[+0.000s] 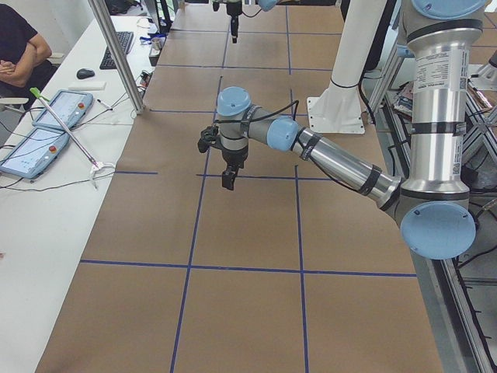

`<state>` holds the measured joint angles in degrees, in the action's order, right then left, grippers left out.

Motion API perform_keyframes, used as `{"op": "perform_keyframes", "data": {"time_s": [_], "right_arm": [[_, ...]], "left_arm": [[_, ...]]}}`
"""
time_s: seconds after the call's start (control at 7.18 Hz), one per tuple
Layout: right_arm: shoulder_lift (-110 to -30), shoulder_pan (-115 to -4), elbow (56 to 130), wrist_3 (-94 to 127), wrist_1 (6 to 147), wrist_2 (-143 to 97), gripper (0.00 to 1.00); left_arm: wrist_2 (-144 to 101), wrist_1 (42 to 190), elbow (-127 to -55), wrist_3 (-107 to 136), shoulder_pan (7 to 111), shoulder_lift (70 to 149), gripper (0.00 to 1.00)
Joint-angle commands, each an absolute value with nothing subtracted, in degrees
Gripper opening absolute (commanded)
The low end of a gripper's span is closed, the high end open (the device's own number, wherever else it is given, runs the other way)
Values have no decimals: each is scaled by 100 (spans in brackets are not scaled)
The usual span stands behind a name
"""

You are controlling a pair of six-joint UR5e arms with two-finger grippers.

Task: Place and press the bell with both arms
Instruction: 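Move the right gripper over the bell and lower it onto the button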

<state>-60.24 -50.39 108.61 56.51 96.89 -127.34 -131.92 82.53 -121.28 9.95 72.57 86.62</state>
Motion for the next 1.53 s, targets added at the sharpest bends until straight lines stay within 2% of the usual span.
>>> {"op": "perform_keyframes", "data": {"time_s": [0.0, 0.28, 0.42, 1.39], "right_arm": [[-4821, -4247, 9736, 6502, 9451, -12138, 4], [-4336, -3703, 8252, 8060, 7725, -11623, 0], [-3994, -3544, 7740, 8164, 7673, -11576, 0], [-3990, -3252, 7506, 8200, 7655, -11022, 0]], "left_arm": [[-13192, 8253, -12138, 1011, 7260, 8666, 100], [-13192, 8244, -12164, 1028, 7260, 8657, 100], [-13192, 8244, -12164, 1037, 7260, 8657, 100], [-13201, 8244, -12173, 1037, 7260, 8657, 100]]}}
